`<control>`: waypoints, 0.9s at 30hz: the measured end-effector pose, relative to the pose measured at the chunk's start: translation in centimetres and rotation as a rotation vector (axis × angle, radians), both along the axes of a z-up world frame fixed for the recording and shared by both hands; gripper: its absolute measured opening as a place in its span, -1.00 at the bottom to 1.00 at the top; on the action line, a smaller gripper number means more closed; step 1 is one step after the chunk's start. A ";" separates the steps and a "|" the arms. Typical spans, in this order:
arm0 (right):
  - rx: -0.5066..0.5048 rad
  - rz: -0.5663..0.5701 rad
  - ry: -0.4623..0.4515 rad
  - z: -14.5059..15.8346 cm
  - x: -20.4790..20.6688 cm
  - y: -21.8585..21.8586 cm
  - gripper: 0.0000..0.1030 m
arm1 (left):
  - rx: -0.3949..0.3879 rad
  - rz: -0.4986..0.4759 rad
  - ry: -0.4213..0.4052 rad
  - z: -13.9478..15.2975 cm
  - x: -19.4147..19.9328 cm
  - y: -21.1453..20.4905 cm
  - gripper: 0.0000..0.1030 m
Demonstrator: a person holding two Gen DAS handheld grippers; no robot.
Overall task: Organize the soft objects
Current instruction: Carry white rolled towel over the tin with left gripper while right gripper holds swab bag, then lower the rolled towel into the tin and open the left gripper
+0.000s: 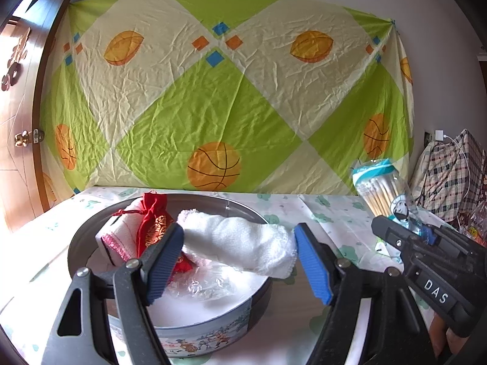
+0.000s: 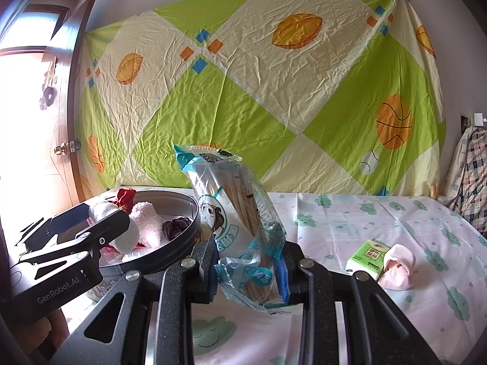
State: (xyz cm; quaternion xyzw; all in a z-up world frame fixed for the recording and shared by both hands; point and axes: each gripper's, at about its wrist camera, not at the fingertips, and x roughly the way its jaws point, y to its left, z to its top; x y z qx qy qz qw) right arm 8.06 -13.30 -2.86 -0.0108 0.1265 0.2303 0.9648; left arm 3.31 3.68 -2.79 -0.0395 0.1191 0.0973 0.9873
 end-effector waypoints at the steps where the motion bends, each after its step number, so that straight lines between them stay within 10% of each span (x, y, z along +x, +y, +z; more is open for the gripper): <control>1: -0.002 0.002 0.000 0.0 -0.1 0.2 -0.38 | -0.002 0.001 0.000 0.0 0.0 0.1 0.46; 27: -0.026 0.085 -0.008 0.0 -0.8 3.6 -0.37 | -0.041 0.065 0.000 -0.1 -0.9 3.8 0.46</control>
